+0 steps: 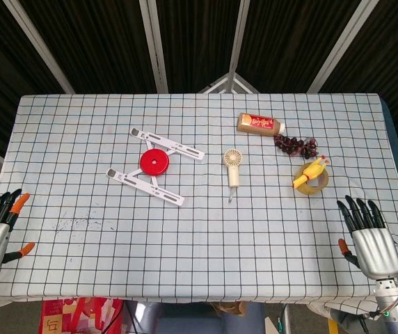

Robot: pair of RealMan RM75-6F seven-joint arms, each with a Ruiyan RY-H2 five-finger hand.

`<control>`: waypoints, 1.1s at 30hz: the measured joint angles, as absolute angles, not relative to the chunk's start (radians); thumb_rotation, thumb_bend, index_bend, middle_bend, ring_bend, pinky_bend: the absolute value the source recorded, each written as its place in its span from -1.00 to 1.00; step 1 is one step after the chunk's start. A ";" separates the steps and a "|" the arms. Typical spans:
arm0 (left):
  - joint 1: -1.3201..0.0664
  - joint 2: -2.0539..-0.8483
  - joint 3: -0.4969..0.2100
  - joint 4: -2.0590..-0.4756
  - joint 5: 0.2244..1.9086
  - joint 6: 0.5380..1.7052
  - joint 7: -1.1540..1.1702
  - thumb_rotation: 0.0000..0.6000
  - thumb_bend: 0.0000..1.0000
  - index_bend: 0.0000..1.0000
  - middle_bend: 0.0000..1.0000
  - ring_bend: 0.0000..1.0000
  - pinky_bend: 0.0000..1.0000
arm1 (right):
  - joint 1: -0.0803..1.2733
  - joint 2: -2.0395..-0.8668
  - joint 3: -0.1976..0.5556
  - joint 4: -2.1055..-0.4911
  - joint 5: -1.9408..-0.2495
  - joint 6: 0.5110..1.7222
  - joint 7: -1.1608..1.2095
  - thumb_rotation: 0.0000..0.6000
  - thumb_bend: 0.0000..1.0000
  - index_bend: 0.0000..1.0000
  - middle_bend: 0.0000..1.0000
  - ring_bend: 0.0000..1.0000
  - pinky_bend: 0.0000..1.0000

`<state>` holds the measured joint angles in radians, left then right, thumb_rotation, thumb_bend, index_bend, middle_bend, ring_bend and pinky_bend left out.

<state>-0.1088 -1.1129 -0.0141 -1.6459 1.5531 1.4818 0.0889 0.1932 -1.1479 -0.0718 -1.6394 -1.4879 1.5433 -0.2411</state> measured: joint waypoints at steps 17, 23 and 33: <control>-0.125 -1.108 -0.024 -1.662 1.534 1.452 0.069 1.00 -0.93 -1.00 -1.00 -1.00 -1.00 | 0.342 -1.169 0.065 -1.702 -1.449 1.355 -0.300 1.00 0.01 -1.00 0.60 0.72 0.59; -0.137 -1.110 -0.027 -1.661 1.530 1.434 0.066 1.00 -0.93 -1.00 -1.00 -1.00 -1.00 | 0.472 -1.243 0.139 -1.721 -1.308 1.152 -0.346 1.00 0.28 -1.00 0.71 0.84 0.64; -0.149 -1.098 -0.032 -1.662 1.512 1.408 0.036 1.00 -0.93 -1.00 -1.00 -1.00 -1.00 | 0.655 -1.447 0.214 -1.621 -1.022 0.972 -0.535 1.00 0.37 -1.00 0.72 0.87 0.64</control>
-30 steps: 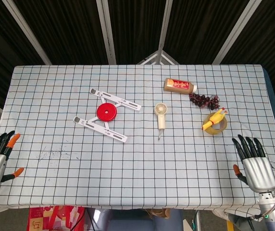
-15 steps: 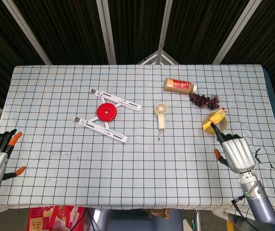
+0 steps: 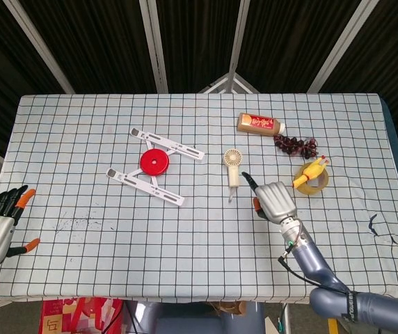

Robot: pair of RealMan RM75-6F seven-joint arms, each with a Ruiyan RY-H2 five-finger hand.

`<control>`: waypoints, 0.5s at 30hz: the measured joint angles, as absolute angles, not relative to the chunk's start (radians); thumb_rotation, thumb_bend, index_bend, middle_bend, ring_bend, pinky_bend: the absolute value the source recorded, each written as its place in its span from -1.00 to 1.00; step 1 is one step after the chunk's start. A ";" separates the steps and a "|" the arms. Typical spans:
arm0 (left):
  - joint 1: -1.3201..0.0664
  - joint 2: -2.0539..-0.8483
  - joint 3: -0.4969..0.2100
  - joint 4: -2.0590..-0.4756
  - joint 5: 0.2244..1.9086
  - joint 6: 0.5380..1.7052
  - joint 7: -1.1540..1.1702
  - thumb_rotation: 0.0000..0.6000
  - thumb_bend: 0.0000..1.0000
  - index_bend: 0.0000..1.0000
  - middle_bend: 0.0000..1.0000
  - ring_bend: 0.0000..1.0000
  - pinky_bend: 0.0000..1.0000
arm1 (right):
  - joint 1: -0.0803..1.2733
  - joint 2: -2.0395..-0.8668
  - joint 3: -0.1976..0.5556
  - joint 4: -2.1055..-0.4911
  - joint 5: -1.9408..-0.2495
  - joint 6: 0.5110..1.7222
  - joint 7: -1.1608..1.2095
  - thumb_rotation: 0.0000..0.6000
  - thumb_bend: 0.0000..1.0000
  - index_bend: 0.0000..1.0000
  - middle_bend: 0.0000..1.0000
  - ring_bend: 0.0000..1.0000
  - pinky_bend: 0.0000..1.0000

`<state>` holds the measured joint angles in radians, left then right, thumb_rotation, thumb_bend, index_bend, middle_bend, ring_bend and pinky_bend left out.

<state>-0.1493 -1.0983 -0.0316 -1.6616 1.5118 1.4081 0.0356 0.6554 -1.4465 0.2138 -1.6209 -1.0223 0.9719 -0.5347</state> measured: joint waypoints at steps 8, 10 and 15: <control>-0.151 -1.090 -0.030 -1.662 1.512 1.406 0.013 1.00 -0.93 -1.00 -1.00 -1.00 -1.00 | 0.742 -1.573 0.241 -1.488 -0.859 0.928 -0.607 1.00 0.37 -1.00 0.72 0.87 0.64; -0.151 -1.089 -0.030 -1.663 1.511 1.405 0.010 1.00 -0.93 -1.00 -1.00 -1.00 -1.00 | 0.754 -1.592 0.244 -1.463 -0.835 0.923 -0.613 1.00 0.38 -1.00 0.72 0.87 0.64; -0.152 -1.087 -0.029 -1.665 1.511 1.403 0.006 1.00 -0.93 -1.00 -1.00 -1.00 -1.00 | 0.782 -1.634 0.245 -1.403 -0.787 0.911 -0.623 1.00 0.38 -1.00 0.72 0.87 0.64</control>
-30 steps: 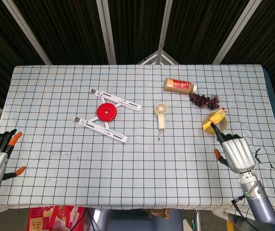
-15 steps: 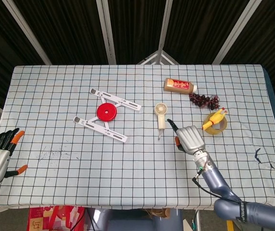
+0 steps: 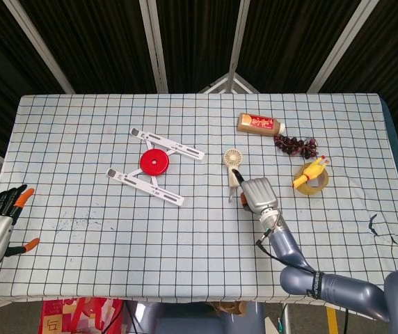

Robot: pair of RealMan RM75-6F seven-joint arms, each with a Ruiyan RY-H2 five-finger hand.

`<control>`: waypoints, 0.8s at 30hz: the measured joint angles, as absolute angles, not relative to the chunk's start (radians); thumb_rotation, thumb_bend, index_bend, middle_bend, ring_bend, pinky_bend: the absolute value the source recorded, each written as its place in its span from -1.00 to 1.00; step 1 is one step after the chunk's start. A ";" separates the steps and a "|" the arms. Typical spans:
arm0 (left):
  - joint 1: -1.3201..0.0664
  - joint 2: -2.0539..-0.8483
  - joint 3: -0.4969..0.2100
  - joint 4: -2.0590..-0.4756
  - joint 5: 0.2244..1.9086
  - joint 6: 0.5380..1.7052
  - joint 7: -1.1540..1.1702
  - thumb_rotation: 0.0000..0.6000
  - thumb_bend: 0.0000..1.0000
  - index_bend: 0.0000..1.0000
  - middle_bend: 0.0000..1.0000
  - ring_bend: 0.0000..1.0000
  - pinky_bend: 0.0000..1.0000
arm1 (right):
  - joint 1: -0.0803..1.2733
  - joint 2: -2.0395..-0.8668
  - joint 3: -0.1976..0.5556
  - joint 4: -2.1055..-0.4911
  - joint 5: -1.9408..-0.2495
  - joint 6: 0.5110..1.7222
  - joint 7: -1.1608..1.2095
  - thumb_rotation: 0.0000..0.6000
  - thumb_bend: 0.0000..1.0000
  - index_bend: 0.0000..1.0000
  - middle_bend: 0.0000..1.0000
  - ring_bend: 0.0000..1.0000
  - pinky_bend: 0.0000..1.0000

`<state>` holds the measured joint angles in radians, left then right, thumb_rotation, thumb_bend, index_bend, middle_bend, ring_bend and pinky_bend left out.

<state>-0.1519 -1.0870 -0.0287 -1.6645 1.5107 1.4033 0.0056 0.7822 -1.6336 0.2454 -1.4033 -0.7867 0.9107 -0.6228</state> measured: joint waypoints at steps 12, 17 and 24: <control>-0.154 -1.086 -0.028 -1.668 1.506 1.401 0.004 1.00 -0.93 -1.00 -1.00 -1.00 -1.00 | 0.821 -1.667 0.237 -1.336 -0.725 0.903 -0.622 1.00 0.38 -1.00 0.72 0.87 0.64; -0.155 -1.087 -0.029 -1.669 1.503 1.400 0.004 1.00 -0.93 -1.00 -1.00 -1.00 -1.00 | 0.832 -1.681 0.235 -1.305 -0.704 0.897 -0.615 1.00 0.38 -1.00 0.72 0.87 0.64; -0.156 -1.089 -0.030 -1.668 1.501 1.400 0.005 1.00 -0.93 -1.00 -1.00 -1.00 -1.00 | 0.840 -1.695 0.229 -1.282 -0.702 0.896 -0.603 1.00 0.38 -1.00 0.72 0.87 0.64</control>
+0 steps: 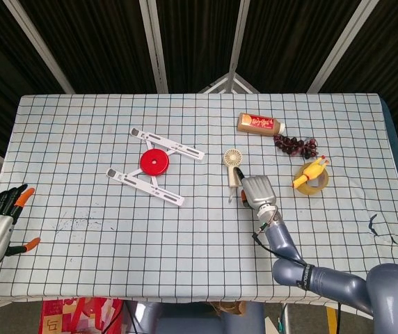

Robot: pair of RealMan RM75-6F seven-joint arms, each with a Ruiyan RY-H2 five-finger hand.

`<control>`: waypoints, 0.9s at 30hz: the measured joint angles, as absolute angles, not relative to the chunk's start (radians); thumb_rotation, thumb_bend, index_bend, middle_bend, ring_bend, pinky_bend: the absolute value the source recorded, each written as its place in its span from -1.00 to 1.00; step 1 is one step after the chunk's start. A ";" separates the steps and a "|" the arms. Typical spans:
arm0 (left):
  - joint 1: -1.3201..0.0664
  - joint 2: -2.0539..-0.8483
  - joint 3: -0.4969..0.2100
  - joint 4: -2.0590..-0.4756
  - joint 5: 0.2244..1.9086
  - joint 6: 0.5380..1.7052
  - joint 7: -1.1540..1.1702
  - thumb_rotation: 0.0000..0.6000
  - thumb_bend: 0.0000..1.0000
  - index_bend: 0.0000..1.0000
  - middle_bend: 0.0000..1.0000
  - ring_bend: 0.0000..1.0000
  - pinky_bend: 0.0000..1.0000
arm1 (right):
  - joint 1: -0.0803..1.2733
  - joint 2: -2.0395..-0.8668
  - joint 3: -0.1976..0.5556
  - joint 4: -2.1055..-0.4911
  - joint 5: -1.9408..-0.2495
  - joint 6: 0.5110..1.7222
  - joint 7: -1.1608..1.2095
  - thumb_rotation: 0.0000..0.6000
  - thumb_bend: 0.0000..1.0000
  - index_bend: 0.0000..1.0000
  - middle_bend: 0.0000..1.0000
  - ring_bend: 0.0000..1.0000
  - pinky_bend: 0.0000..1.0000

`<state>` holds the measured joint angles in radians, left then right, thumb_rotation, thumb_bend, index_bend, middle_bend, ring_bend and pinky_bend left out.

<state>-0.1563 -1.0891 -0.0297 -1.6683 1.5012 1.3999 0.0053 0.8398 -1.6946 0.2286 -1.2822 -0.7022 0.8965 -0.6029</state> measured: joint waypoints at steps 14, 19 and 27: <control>-0.158 -1.089 -0.030 -1.670 1.499 1.400 0.003 1.00 -0.93 -1.00 -1.00 -1.00 -1.00 | 0.855 -1.710 0.230 -1.262 -0.696 0.898 -0.597 1.00 0.39 -1.00 0.72 0.87 0.64; -0.159 -1.089 -0.030 -1.670 1.500 1.400 0.001 1.00 -0.93 -1.00 -1.00 -1.00 -1.00 | 0.858 -1.716 0.222 -1.253 -0.687 0.897 -0.605 1.00 0.40 -1.00 0.72 0.87 0.64; -0.159 -1.090 -0.030 -1.669 1.500 1.400 0.001 1.00 -0.93 -1.00 -1.00 -1.00 -1.00 | 0.858 -1.728 0.210 -1.247 -0.675 0.894 -0.613 1.00 0.42 -1.00 0.72 0.87 0.64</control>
